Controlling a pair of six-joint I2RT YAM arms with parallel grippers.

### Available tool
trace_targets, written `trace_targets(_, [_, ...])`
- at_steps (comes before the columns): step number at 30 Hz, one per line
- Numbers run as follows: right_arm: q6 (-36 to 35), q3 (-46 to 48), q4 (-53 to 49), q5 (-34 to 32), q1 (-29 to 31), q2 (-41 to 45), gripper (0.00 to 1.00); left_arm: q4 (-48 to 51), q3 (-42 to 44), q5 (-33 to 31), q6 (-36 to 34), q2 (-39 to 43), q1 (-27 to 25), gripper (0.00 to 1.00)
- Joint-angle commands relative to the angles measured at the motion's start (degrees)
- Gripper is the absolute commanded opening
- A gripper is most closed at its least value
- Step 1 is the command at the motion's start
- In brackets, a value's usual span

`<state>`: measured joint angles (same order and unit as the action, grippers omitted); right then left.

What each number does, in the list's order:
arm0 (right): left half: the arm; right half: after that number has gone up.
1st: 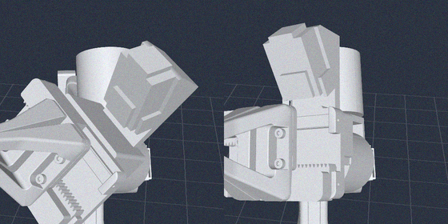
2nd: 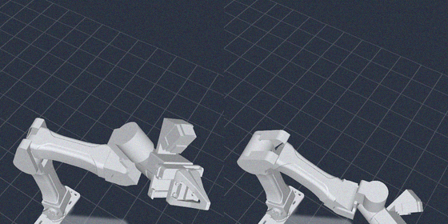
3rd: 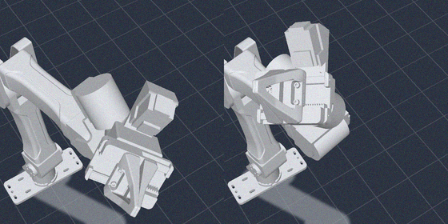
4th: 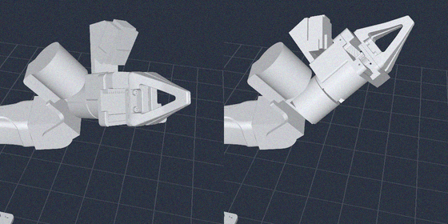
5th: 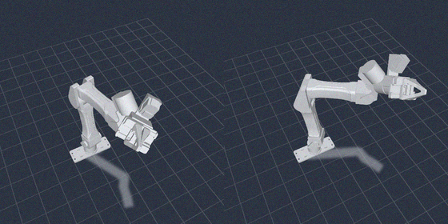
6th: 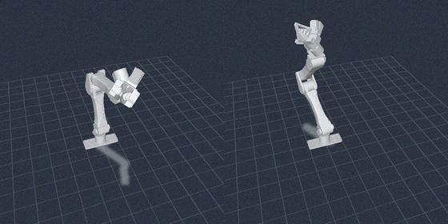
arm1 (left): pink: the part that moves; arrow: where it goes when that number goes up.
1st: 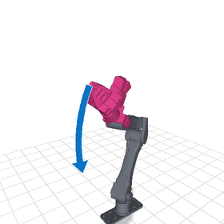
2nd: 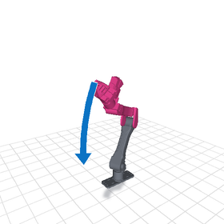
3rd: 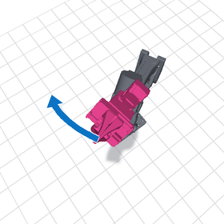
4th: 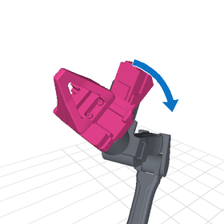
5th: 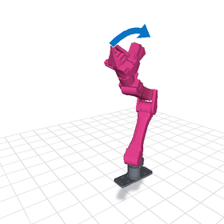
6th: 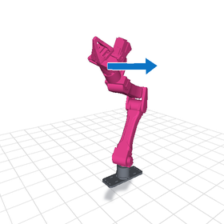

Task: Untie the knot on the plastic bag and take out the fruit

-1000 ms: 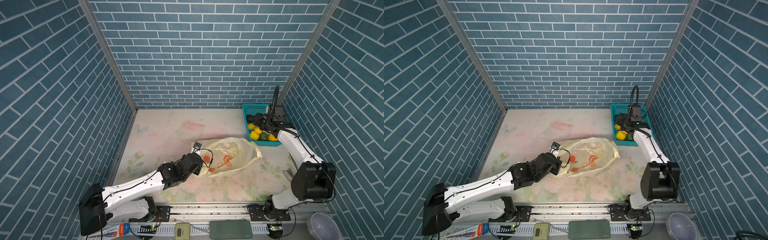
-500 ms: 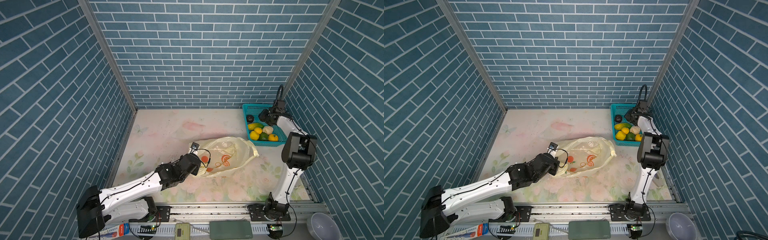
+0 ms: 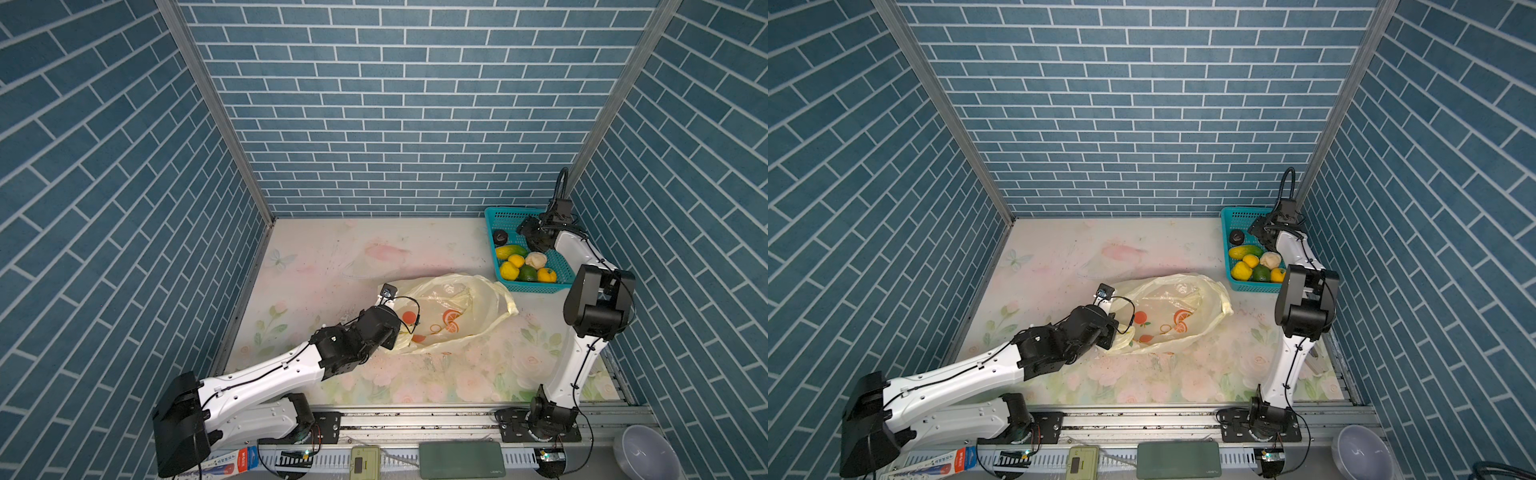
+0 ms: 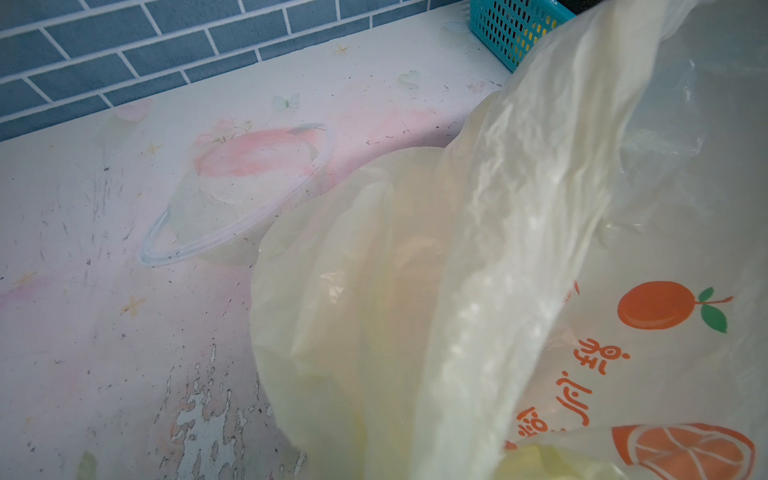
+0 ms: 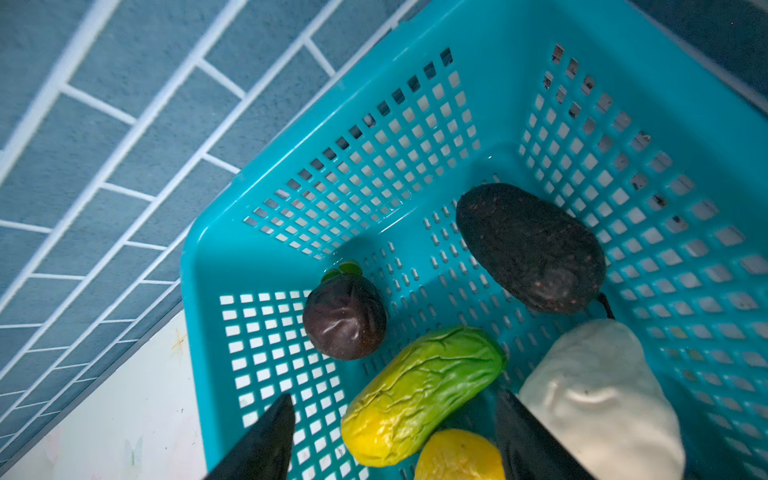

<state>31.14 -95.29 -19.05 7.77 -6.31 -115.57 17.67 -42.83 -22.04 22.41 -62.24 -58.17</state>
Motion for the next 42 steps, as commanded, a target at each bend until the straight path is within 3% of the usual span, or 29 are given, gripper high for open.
trace_targets(1, [-1.1,5.04,0.91,-0.16,0.72,7.03,0.75,-1.73,1.25,0.16,0.6,0.71,0.91,0.0])
trace_targets(7, [-0.9,16.99,1.72,0.02,4.33,18.9,0.75,-7.06,1.52,2.07,-1.81,-0.53,6.16,0.0])
trace_targets(17, [5.24,39.14,-2.28,-2.41,15.15,44.58,0.75,-18.69,-1.75,9.97,-7.89,-10.28,20.77,0.0])
trace_targets(28, [10.23,47.68,-15.65,-6.15,20.43,63.93,0.75,-25.54,-12.84,14.92,-10.81,-26.07,30.06,0.0])
trace_targets(37, [11.14,49.03,-17.98,-5.45,21.27,66.87,0.75,-25.05,-23.7,19.04,-10.46,-37.25,33.28,0.0])
trace_targets(38, [11.14,48.97,-17.92,-5.43,21.25,66.7,0.75,-24.99,-24.25,20.15,-10.3,-37.91,33.45,0.01])
trace_targets(42, [10.62,48.95,-17.52,-4.97,21.4,66.11,0.75,-25.27,-24.03,23.3,-9.93,-37.49,33.61,0.42])
